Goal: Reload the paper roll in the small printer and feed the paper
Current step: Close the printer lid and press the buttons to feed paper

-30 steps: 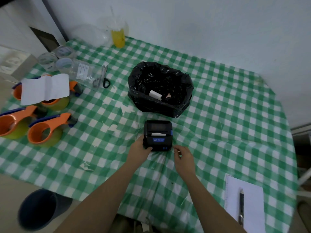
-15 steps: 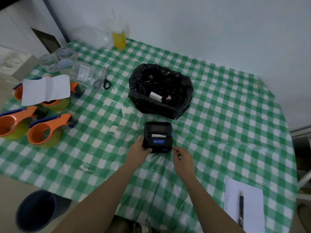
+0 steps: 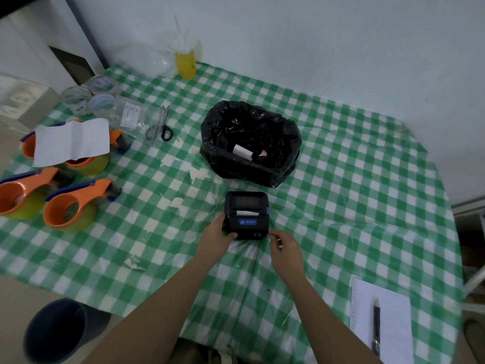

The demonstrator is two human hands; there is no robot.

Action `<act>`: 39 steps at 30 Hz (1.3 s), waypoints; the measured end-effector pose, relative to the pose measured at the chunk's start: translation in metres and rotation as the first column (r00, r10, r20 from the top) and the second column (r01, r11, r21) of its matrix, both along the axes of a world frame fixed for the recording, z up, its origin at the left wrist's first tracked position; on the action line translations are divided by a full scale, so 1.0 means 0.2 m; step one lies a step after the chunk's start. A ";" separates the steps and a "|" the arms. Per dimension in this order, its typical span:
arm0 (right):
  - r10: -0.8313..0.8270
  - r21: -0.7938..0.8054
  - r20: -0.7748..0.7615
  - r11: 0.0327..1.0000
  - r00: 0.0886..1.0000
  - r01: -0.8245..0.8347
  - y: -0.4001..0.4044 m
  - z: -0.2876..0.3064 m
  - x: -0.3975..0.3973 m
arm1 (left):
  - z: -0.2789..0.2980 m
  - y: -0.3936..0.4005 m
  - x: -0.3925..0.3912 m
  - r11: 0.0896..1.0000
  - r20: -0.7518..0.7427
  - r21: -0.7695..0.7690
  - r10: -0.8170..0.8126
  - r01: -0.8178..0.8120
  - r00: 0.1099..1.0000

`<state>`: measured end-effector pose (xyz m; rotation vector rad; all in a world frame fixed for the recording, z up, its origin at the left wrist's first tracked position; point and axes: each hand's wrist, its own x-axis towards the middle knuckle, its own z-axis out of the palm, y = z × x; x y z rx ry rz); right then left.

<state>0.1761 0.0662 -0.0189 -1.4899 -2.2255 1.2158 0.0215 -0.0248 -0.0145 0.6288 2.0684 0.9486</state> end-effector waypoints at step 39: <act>0.003 0.004 0.015 1.000 1.000 -0.003 0.00 0.00 0.00 | 0.00 0.00 0.01 1.000 -0.056 0.009 -0.025 0.026 0.998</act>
